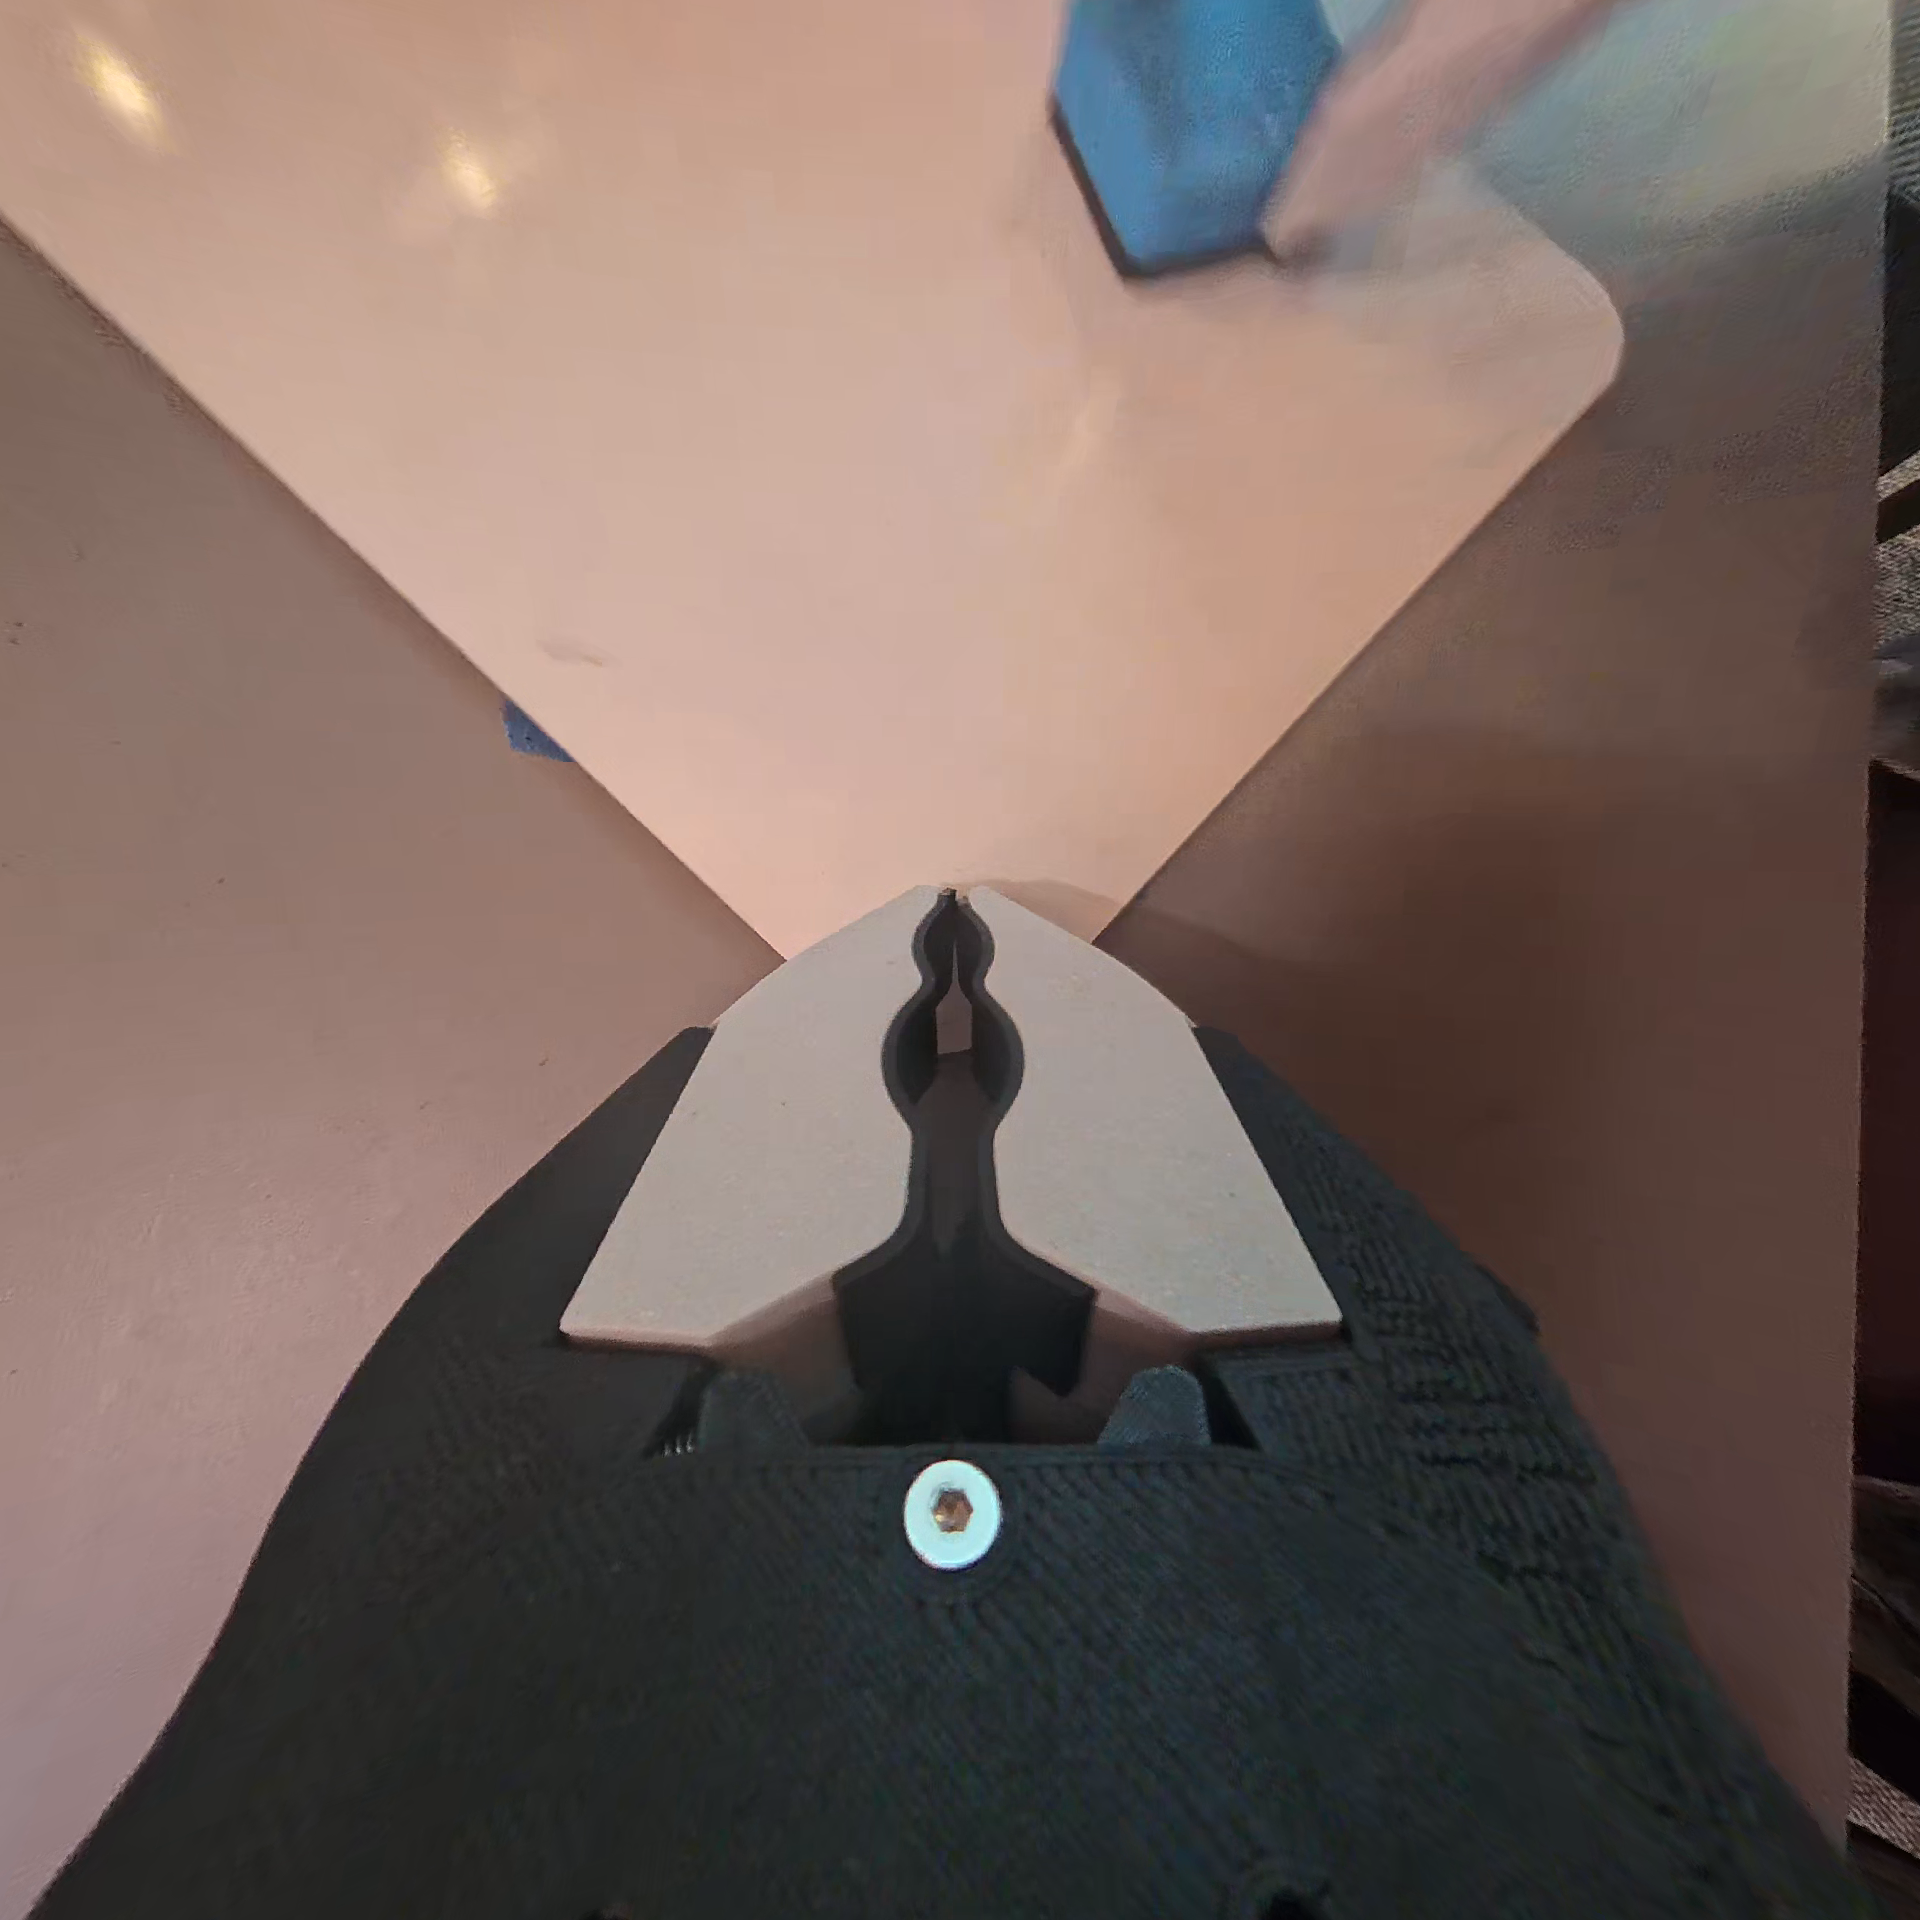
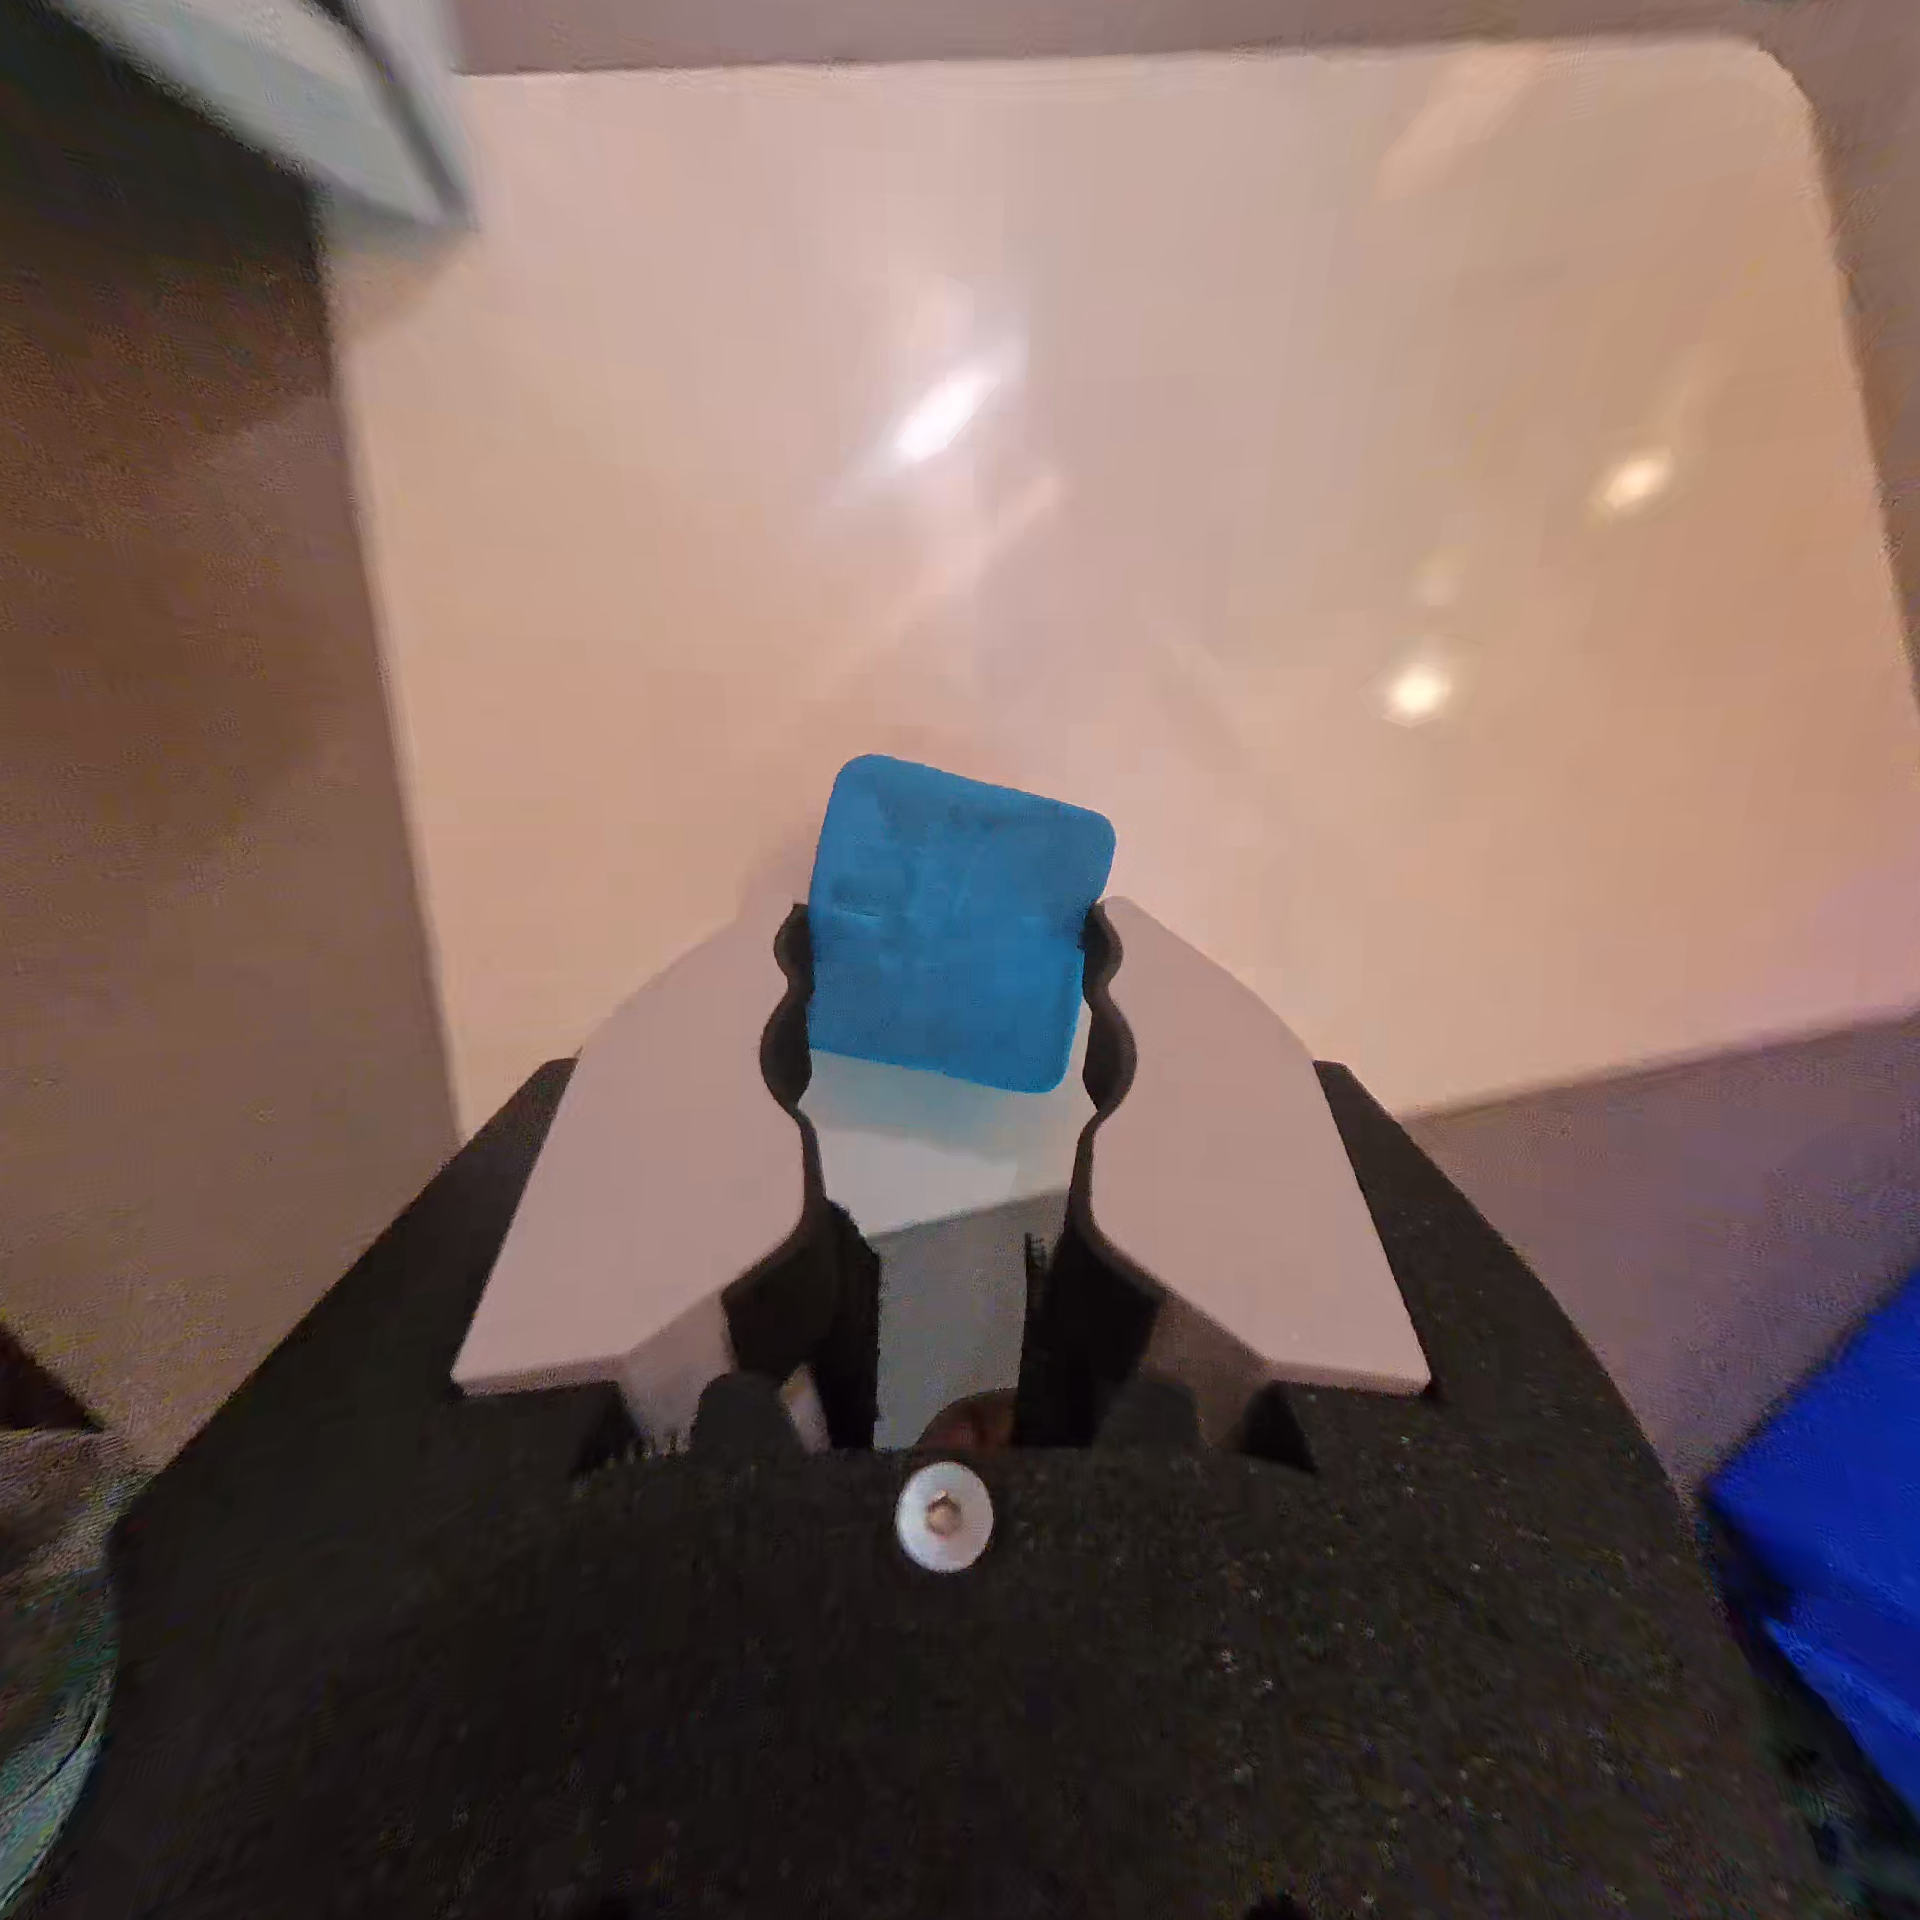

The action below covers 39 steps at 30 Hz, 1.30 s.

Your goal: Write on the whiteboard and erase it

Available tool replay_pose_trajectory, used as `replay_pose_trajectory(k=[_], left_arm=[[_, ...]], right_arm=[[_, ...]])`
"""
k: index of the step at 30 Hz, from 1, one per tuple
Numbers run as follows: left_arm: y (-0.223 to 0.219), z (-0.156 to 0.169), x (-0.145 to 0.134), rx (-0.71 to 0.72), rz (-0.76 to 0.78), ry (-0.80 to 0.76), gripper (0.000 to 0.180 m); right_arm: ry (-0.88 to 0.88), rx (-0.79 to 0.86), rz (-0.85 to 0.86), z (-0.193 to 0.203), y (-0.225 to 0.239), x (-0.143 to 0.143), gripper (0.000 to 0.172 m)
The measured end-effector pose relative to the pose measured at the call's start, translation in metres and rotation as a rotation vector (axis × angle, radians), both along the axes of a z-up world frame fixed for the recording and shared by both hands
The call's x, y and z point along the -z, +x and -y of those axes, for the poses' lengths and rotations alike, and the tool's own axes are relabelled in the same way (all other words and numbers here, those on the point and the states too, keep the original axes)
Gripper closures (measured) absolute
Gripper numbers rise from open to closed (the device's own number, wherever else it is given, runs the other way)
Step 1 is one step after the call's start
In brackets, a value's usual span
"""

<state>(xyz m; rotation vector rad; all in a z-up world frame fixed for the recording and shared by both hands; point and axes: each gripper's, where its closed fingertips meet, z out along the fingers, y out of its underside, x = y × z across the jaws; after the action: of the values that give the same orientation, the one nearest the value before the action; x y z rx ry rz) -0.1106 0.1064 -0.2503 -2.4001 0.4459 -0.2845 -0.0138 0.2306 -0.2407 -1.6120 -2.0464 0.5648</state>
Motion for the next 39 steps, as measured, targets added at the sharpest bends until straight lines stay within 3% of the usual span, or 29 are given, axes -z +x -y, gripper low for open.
replay_pose_trajectory(k=[2,3,7,9,13,17,21,22,26,30,33,39], left_arm=[[0.001,0.0,0.0,0.0,-0.001,-0.002,0.18],[0.001,0.0,0.0,-0.002,-0.002,-0.002,0.18],[-0.003,-0.001,0.0,-0.015,-0.014,0.001,0.18],[-0.003,-0.001,0.0,-0.018,-0.018,0.003,0.18],[-0.002,-0.001,0.0,-0.01,-0.017,0.001,0.18],[0.007,-0.004,-0.001,0.105,-0.175,0.047,0.18],[0.067,-0.02,-0.006,0.225,-0.098,0.101,0.18],[0.069,-0.023,0.0,0.234,-0.151,0.093,0.18],[0.069,-0.025,0.0,0.204,-0.126,0.084,0.18],[0.083,-0.018,0.0,0.213,0.05,0.014,0.18],[0.083,-0.021,0.0,0.206,-0.008,0.045,0.18],[0.078,-0.022,0.0,0.189,-0.017,0.054,0.18]], right_arm=[[-0.017,0.137,-0.02,-0.037,0.007,0.0,0.121],[-0.016,0.143,-0.023,-0.036,0.011,0.0,0.121],[-0.014,-0.051,0.013,0.037,0.027,0.0,0.121],[-0.032,-0.124,0.041,0.056,0.039,0.0,0.121],[-0.023,0.075,0.047,-0.003,0.047,0.001,0.121],[0.004,0.009,0.074,0.016,0.048,0.001,0.121],[0.008,-0.047,0.074,0.042,0.046,0.001,0.121],[0.009,-0.053,0.077,0.045,0.046,0.0,0.121],[0.018,-0.134,0.162,0.056,0.063,0.001,0.121],[0.088,-0.181,0.233,0.058,0.054,0.001,0.121],[0.106,-0.188,0.19,0.064,0.032,0.002,0.121],[0.178,-0.239,0.32,0.066,0.065,0.002,0.121]])
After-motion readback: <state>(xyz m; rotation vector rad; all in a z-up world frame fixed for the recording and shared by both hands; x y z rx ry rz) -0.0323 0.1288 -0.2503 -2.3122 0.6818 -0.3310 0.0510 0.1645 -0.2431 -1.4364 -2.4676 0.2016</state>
